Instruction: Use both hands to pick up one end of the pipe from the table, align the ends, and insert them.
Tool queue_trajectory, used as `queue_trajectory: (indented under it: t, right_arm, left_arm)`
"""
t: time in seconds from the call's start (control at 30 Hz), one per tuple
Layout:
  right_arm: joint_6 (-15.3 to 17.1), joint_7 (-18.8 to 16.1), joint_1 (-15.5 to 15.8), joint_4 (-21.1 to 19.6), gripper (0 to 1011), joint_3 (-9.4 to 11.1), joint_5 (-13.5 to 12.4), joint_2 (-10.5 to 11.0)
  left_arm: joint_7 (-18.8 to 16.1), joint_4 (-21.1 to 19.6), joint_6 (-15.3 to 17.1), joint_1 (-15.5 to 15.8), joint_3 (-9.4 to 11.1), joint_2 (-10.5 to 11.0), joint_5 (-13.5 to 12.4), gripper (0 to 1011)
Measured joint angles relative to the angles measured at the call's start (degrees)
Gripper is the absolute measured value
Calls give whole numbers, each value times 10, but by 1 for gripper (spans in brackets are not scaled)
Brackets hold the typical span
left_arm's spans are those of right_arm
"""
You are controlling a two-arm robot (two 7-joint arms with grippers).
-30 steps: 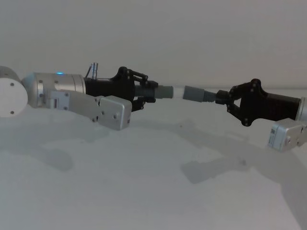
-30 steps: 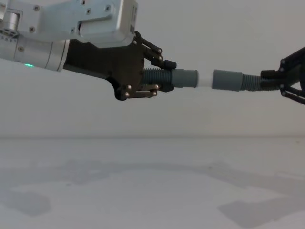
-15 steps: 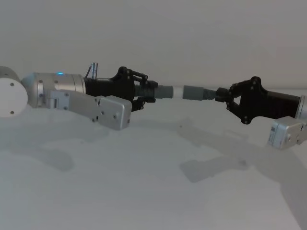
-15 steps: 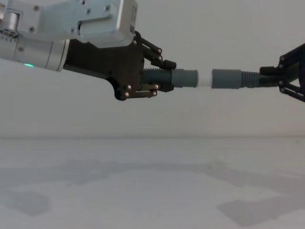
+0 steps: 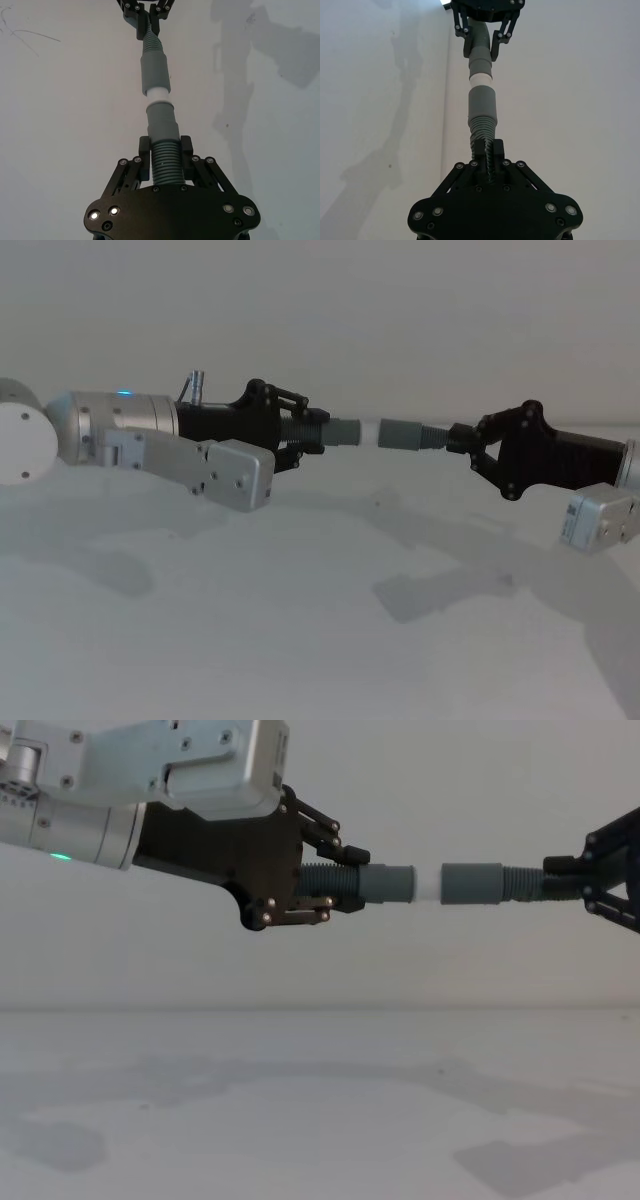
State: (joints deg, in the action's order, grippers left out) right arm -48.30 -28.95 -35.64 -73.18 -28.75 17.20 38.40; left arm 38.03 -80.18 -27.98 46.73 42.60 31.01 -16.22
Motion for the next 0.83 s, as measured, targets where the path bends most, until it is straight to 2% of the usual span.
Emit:
queue_trajectory:
  t: [0.83]
  right_arm:
    - [0,-4,2,-2,73,0,-7,0]
  left_arm:
    - [0,0,0,0,0,0,0,338]
